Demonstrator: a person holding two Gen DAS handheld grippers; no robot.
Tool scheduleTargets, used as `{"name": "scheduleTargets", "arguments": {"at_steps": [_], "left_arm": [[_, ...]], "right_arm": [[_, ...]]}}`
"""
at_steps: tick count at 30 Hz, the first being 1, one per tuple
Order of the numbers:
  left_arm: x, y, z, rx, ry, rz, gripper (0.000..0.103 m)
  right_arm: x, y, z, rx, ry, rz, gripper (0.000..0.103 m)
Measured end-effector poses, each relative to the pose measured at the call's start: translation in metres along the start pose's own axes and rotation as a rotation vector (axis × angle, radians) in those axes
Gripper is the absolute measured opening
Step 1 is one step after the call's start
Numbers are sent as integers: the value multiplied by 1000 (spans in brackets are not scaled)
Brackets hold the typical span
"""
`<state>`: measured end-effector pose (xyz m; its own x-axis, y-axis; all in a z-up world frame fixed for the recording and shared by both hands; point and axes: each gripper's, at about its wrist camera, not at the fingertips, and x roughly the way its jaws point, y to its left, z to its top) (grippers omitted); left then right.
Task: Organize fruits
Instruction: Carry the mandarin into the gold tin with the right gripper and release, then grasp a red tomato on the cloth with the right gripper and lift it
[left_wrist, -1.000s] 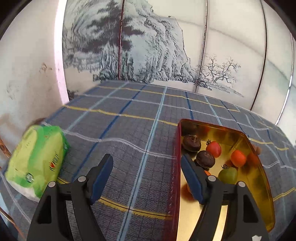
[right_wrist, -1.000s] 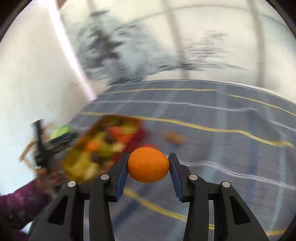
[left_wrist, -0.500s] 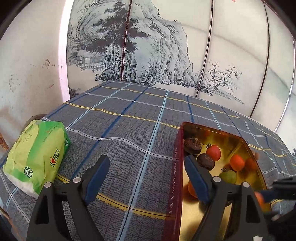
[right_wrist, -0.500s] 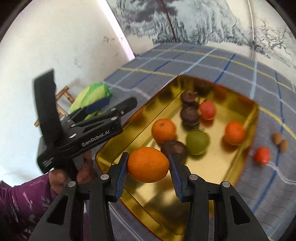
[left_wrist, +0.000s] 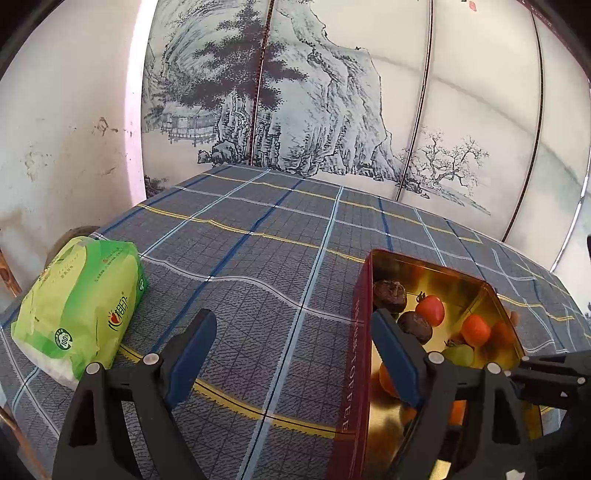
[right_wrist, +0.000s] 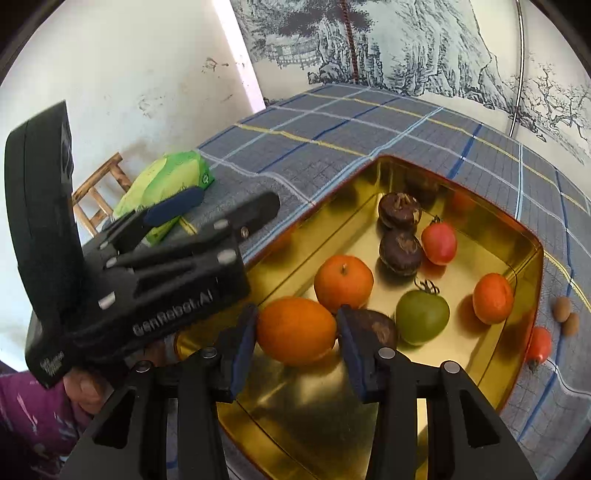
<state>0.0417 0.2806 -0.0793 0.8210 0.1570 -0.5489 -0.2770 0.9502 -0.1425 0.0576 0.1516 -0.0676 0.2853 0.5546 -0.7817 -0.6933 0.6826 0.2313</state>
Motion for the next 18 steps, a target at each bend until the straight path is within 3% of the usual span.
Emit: {"name": "scheduleTargets", "arguments": {"at_steps": [4, 7, 12, 18], "left_arm": [[1, 3, 0, -17, 5, 3, 84], [0, 4, 0, -19, 0, 1, 86], [-1, 4, 0, -14, -1, 2, 86], [-2, 4, 0, -14, -4, 10, 87]], "right_arm": [[-4, -1, 2, 1, -32, 0, 44], [-24, -11, -3, 43, -110, 19, 44], [-71, -53, -32, 103, -188, -44, 44], [-87, -119, -53, 101, -107, -222, 44]]}}
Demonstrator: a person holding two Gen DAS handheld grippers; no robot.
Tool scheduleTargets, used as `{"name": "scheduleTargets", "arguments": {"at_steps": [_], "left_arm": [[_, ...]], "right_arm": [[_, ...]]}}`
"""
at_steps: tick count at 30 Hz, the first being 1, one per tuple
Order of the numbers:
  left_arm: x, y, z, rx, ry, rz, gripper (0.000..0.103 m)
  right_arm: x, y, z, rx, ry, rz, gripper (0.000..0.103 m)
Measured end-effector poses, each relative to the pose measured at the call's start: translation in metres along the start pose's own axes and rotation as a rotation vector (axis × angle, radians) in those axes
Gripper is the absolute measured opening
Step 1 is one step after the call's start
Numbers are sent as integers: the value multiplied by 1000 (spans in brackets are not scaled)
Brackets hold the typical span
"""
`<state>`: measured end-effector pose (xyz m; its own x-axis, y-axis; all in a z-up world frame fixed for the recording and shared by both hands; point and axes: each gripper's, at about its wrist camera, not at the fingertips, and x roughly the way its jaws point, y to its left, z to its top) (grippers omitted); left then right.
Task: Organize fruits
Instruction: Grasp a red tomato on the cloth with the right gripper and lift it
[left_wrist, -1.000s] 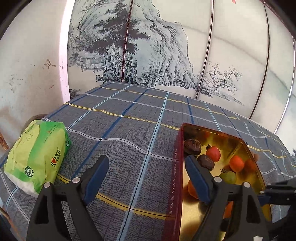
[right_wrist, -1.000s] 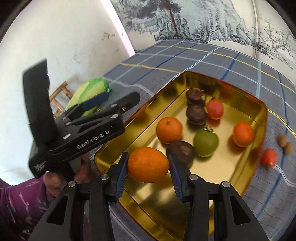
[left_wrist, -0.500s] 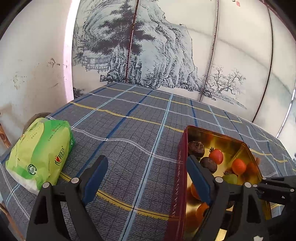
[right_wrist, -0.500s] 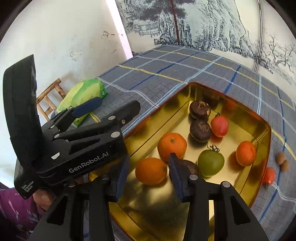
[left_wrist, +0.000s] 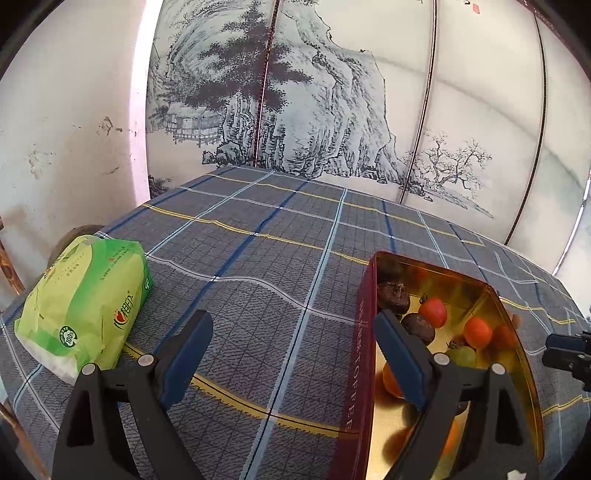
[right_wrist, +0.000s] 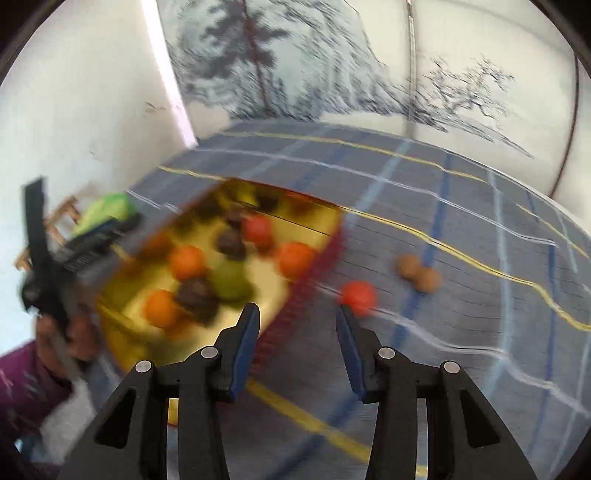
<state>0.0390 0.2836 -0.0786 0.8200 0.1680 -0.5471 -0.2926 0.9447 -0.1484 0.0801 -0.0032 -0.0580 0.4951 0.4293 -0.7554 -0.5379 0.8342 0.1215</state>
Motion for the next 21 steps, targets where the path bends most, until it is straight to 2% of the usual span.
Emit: {"name": "scheduleTargets", "arguments": {"at_steps": [3, 9, 13, 15, 16, 19, 21], "left_arm": [[0, -1, 1, 5, 2, 7, 87], [2, -4, 0, 24, 4, 16, 88], [3, -5, -1, 34, 4, 23, 88], [5, -6, -1, 43, 7, 34, 88], [5, -7, -2, 49, 10, 41, 88], [8, -11, -2, 71, 18, 52, 88], [13, -15, -1, 102, 42, 54, 88]], "right_arm": [[20, -14, 1, -41, 42, -67, 44], [44, -32, 8, -15, 42, -59, 44], [69, -40, 13, 5, 77, -62, 44], [80, -44, 12, 23, 97, -45, 37], [78, -45, 13, 22, 81, -55, 32], [64, -55, 6, 70, 51, -22, 32], [41, -64, -4, 84, 13, -41, 32]]}}
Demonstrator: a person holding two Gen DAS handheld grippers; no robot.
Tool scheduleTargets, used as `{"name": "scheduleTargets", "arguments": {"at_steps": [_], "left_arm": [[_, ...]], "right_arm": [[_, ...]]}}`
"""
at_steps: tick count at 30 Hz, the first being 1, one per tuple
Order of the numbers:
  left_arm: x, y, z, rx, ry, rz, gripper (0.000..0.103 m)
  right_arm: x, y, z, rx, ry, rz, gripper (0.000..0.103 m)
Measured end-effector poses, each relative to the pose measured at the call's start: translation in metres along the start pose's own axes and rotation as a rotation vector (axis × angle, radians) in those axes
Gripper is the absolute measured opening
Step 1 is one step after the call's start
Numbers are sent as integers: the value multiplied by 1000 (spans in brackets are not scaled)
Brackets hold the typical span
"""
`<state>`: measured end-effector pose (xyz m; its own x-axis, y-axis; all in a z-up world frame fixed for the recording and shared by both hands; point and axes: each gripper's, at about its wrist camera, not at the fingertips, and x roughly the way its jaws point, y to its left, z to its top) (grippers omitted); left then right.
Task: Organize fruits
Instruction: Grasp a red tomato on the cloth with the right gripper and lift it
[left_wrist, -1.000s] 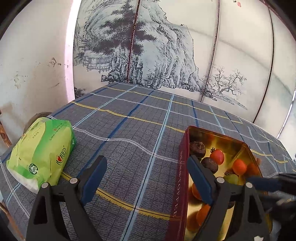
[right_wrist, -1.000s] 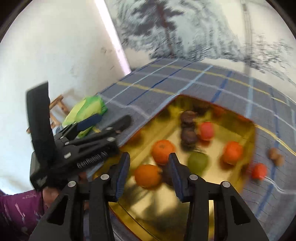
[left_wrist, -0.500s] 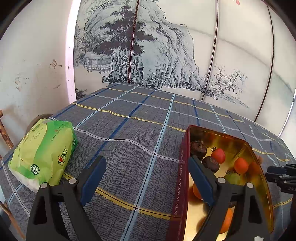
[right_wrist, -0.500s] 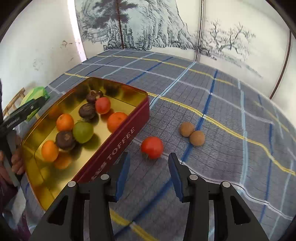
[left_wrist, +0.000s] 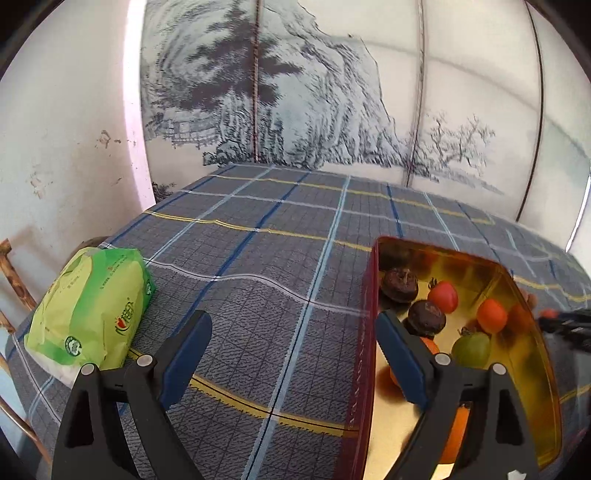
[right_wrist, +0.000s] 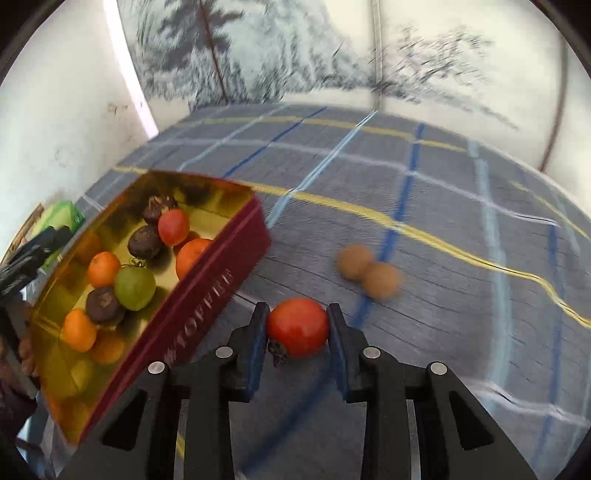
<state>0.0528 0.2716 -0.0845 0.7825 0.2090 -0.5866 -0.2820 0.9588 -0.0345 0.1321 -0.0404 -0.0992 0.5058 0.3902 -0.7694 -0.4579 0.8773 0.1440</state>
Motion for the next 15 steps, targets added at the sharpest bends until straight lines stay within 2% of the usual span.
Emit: {"name": "scheduleTargets", "arguments": {"at_steps": [2, 3, 5, 7, 10, 12, 15], "left_arm": [[-2, -7, 2, 53, 21, 10, 85], [-7, -11, 6, 72, 11, 6, 82], [-29, -21, 18, 100, -48, -34, 84], [-49, -40, 37, 142, -82, -118, 92], [-64, -86, 63, 231, -77, -264, 95], [-60, -130, 76, 307, -21, -387, 99], [-42, -190, 82, 401, 58, -458, 99]], "right_arm": [[-28, -18, -13, 22, -33, -38, 32], [-41, -31, -21, 28, -45, -80, 32], [-67, -60, -38, 43, -55, -169, 32], [-87, -97, -59, 88, -41, -255, 32], [-104, -144, -84, 174, -28, -345, 32], [-110, -165, -95, 230, -33, -368, 32], [-110, -179, -107, 287, -35, -370, 32]]}}
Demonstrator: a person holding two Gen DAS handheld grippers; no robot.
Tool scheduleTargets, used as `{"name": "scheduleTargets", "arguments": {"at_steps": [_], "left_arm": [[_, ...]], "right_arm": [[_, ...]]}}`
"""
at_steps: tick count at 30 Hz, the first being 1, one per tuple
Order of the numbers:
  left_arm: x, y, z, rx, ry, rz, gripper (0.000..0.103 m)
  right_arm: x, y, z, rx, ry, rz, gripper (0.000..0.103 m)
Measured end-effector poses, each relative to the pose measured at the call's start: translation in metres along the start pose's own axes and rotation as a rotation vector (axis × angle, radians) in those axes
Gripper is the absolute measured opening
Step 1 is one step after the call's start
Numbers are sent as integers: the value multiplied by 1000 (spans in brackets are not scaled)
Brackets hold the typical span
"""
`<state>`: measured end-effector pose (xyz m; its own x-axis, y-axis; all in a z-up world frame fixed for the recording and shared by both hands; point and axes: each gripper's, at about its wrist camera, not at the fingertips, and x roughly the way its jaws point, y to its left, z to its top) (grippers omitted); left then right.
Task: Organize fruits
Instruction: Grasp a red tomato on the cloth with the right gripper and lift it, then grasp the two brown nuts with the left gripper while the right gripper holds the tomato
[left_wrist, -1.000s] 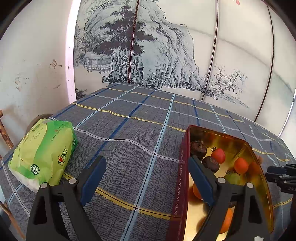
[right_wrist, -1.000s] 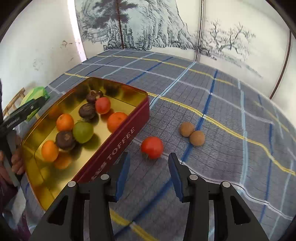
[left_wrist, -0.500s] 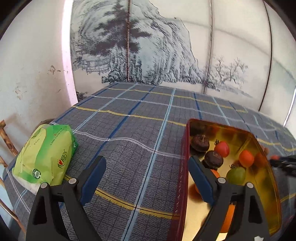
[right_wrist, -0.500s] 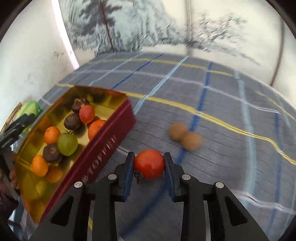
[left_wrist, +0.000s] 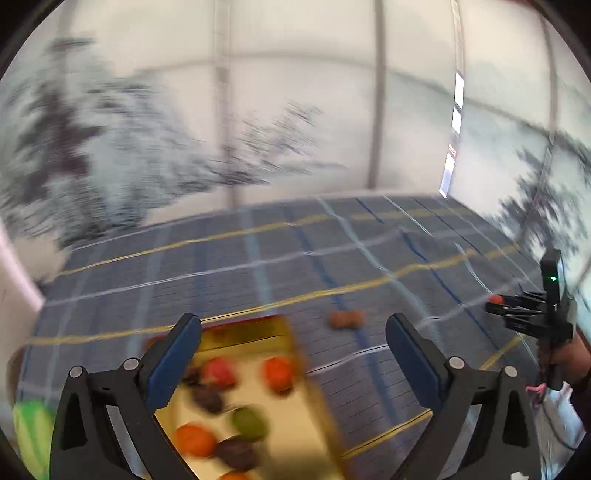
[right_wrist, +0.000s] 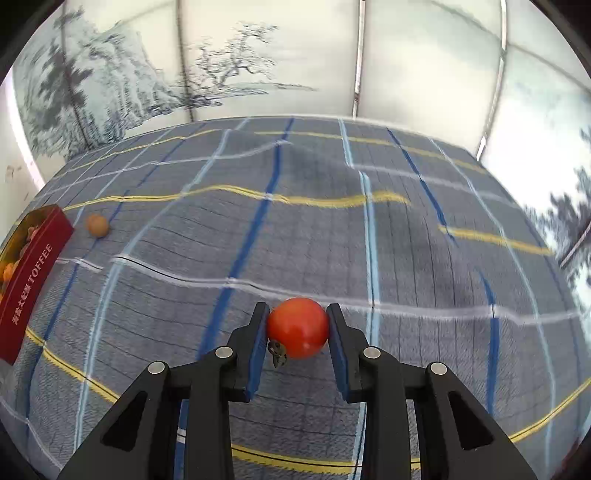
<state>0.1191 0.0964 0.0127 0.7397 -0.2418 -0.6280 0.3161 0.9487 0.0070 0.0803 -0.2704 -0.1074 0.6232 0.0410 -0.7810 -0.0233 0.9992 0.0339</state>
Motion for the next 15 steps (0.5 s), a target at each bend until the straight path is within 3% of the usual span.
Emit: {"name": "scheduleTargets", "arguments": {"at_steps": [3, 5, 6, 9, 15], "left_arm": [[46, -40, 14, 114, 78, -46, 99], [78, -58, 17, 165, 167, -61, 92], [98, -64, 17, 179, 225, -62, 82], [145, -72, 14, 174, 369, -28, 59], [186, -72, 2, 125, 472, -2, 51]], "right_arm": [[10, -2, -6, 18, 19, 30, 33], [7, -2, -5, 22, -9, 51, 33], [8, -2, -5, 22, -4, 59, 33], [12, -4, -5, 26, 8, 89, 33], [11, -3, -6, 24, 8, 136, 33]]}}
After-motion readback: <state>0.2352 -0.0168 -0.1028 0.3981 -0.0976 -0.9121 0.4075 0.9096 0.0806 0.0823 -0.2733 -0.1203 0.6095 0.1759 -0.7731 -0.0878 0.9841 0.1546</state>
